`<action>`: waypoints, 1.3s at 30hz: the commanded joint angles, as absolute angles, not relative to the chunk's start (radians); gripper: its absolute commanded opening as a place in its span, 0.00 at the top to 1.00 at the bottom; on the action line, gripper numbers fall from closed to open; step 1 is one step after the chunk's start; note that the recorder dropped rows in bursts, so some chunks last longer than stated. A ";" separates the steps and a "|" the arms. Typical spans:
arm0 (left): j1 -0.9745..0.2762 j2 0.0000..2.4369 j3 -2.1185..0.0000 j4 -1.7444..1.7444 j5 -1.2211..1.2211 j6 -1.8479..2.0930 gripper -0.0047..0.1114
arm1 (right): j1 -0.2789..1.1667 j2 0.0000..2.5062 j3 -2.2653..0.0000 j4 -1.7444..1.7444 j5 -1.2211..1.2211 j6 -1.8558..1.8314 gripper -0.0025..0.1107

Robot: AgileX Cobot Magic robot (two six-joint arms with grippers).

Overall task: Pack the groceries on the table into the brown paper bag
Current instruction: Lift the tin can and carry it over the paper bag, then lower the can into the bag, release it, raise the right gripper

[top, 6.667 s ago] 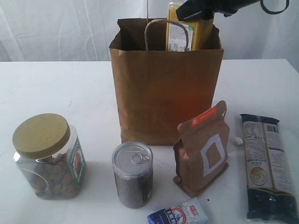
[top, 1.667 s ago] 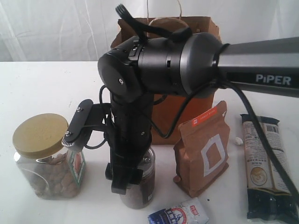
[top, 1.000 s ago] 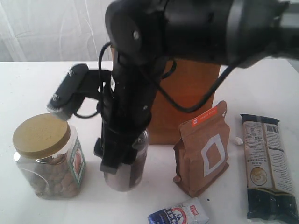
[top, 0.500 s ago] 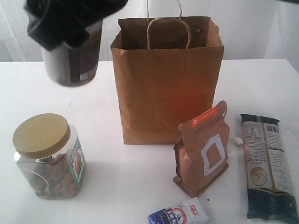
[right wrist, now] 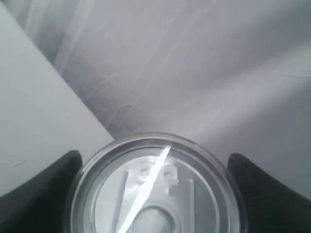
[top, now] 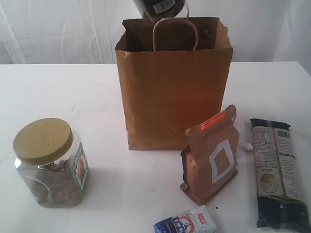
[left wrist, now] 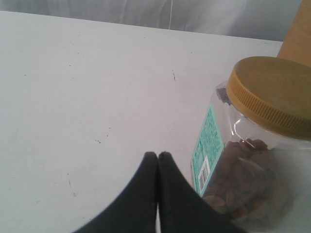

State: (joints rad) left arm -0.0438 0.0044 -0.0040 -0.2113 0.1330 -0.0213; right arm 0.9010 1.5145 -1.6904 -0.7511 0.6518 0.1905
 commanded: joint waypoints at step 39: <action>-0.046 0.000 0.000 -0.215 0.132 -0.023 0.96 | 0.686 1.769 -1.700 -0.782 0.435 0.771 0.76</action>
State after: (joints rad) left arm -0.0438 0.0044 -0.0040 -0.2113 0.1330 -0.0213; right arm 0.6884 1.7707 -1.6904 -0.7875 0.4963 0.7641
